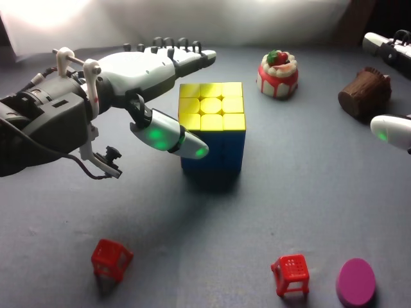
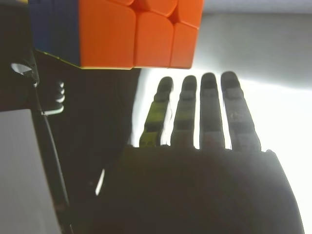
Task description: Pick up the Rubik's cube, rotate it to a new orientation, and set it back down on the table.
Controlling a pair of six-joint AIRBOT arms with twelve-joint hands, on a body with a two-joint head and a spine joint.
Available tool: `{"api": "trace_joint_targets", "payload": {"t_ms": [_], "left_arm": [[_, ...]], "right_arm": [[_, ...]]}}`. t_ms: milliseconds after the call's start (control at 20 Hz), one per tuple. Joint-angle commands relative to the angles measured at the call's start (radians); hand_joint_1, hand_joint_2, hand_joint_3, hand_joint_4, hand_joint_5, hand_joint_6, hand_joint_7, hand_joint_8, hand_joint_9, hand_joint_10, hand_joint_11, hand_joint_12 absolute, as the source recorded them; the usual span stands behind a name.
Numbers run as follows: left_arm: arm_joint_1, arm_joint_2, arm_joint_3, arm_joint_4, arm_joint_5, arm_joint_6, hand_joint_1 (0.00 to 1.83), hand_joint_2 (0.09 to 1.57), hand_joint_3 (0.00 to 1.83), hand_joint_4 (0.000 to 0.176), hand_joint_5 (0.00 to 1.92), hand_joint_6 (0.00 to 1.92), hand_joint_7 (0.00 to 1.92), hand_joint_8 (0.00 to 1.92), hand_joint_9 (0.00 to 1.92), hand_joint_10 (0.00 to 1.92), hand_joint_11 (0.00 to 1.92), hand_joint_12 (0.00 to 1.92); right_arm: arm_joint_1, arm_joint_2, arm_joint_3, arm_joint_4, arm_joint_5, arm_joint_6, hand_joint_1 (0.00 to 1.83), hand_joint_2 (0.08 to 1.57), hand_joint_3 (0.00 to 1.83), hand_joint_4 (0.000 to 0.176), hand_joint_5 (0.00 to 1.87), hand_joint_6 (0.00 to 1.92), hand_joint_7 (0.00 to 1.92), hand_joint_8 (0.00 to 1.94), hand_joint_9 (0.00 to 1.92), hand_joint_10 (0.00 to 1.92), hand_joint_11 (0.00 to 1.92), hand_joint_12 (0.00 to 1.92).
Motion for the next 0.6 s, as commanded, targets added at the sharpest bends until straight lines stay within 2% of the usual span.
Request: {"api": "trace_joint_targets", "payload": {"t_ms": [0,150,200,400,450,500,550], "left_arm": [[-0.014,-0.005,0.004,-0.005,-0.093,0.007,0.71,0.86,0.00,0.047,0.00,0.00,0.00,0.00,0.00,0.00,0.01,0.01],[-0.019,-0.016,0.018,-0.015,-0.080,0.011,0.69,0.87,0.00,0.047,0.00,0.00,0.00,0.00,0.00,0.00,0.04,0.02],[-0.020,-0.024,0.027,-0.019,-0.071,0.011,0.70,0.86,0.01,0.047,0.00,0.00,0.00,0.00,0.00,0.00,0.01,0.19],[-0.022,-0.045,0.049,-0.032,-0.051,0.012,0.69,0.86,0.00,0.047,0.00,0.00,0.00,0.00,0.00,0.00,0.00,0.25],[-0.023,-0.048,0.052,-0.032,-0.047,0.013,0.67,0.85,0.00,0.045,0.00,0.00,0.00,0.00,0.00,0.00,0.00,0.44],[-0.024,-0.053,0.058,-0.033,-0.038,0.014,0.67,0.85,0.00,0.045,0.00,0.00,0.00,0.00,0.00,0.00,0.00,0.44],[-0.025,-0.057,0.063,-0.036,-0.029,0.018,0.67,0.88,0.01,0.022,0.00,0.00,0.00,0.00,0.00,0.00,0.00,0.23]], "right_arm": [[0.000,-0.001,0.005,0.004,0.120,0.006,0.61,1.32,0.00,0.000,0.00,0.00,0.00,0.00,0.00,0.00,0.00,0.00],[-0.006,-0.002,0.005,0.008,0.121,0.006,0.58,1.32,0.01,0.000,0.00,0.00,0.00,0.00,0.00,0.00,0.00,0.00],[-0.008,-0.002,0.005,0.009,0.121,0.006,0.56,1.32,0.00,0.000,0.00,0.00,0.00,0.00,0.00,0.00,0.00,0.00],[-0.009,-0.004,0.005,0.009,0.121,0.006,0.57,1.32,0.00,0.000,0.00,0.00,0.00,0.00,0.00,0.00,0.00,0.00],[-0.009,-0.004,0.005,0.009,0.121,0.006,0.59,1.32,0.00,0.000,0.00,0.00,0.00,0.00,0.00,0.00,0.00,0.00],[-0.010,-0.005,0.005,0.009,0.121,0.006,0.59,1.32,0.00,0.000,0.00,0.00,0.00,0.00,0.00,0.00,0.00,0.00],[-0.010,-0.005,0.005,0.009,0.122,0.006,0.56,1.32,0.00,0.000,0.00,0.00,0.00,0.00,0.00,0.00,0.00,0.00]]}}
